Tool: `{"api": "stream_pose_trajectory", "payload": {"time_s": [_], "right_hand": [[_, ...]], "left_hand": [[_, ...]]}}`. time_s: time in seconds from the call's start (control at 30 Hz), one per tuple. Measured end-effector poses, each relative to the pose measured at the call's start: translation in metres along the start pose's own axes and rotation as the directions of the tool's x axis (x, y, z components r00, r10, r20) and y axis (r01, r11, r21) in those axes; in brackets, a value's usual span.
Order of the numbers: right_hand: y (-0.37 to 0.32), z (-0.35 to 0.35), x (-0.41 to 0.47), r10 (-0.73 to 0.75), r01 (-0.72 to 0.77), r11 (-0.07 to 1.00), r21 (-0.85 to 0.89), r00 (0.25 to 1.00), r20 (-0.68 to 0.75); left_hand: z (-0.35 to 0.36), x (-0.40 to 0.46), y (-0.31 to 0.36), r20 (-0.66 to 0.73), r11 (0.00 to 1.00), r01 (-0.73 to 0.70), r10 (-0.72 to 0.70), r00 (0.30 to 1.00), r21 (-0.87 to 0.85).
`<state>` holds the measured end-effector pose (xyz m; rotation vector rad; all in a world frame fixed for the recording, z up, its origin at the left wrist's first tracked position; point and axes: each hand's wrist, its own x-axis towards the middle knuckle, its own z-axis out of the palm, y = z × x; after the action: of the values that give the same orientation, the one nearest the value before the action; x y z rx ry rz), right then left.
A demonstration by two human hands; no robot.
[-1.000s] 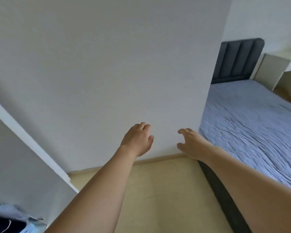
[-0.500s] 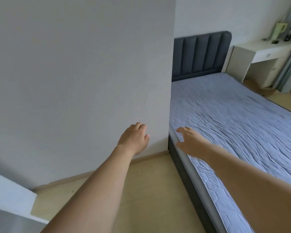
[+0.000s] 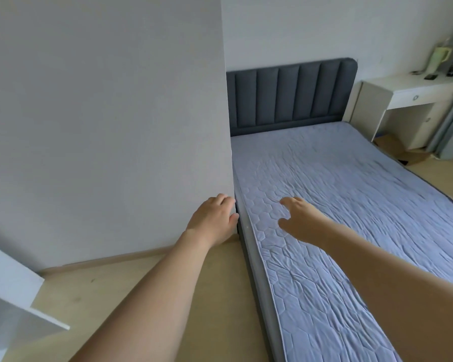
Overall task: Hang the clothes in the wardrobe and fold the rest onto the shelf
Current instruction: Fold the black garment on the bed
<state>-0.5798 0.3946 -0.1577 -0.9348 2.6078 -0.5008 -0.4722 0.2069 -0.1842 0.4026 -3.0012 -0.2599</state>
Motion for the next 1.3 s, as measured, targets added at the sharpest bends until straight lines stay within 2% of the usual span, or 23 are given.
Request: {"api": "stream_pose_trajectory", "payload": {"time_s": [0.23, 0.4, 0.7, 0.9, 1.07, 1.17, 1.3], "right_hand": [[0.052, -0.017, 0.004, 0.008, -0.008, 1.0, 0.023, 1.0, -0.018], [0.118, -0.038, 0.006, 0.047, -0.046, 0.999, 0.018, 0.999, -0.016], [0.271, -0.091, -0.003, -0.011, 0.011, 1.0, 0.014, 1.0, 0.027], [0.361, -0.131, -0.014, -0.003, 0.005, 1.0, -0.031, 0.997, 0.082], [0.41, -0.138, -0.011, -0.02, 0.021, 1.0, -0.003, 0.994, 0.11], [0.454, -0.144, -0.011, 0.008, -0.01, 1.0, 0.017, 0.993, 0.119], [0.541, -0.167, -0.017, 0.083, -0.085, 0.996, 0.01, 0.988, 0.132]], "left_hand": [[0.012, 0.042, 0.042, 0.047, 0.999, 0.038, -0.038, 0.998, 0.005], [0.028, 0.073, 0.097, 0.053, 1.0, 0.004, -0.003, 0.999, -0.003], [0.075, 0.116, 0.246, 0.055, 0.995, 0.097, -0.096, 0.994, -0.025], [0.102, 0.129, 0.337, 0.088, 0.998, 0.067, -0.065, 0.994, -0.016], [0.134, 0.149, 0.364, 0.16, 0.982, 0.186, -0.182, 0.97, -0.014], [0.156, 0.178, 0.395, 0.191, 0.988, 0.149, -0.141, 0.971, -0.029], [0.182, 0.211, 0.478, 0.252, 0.997, 0.075, -0.066, 0.965, -0.024]]}}
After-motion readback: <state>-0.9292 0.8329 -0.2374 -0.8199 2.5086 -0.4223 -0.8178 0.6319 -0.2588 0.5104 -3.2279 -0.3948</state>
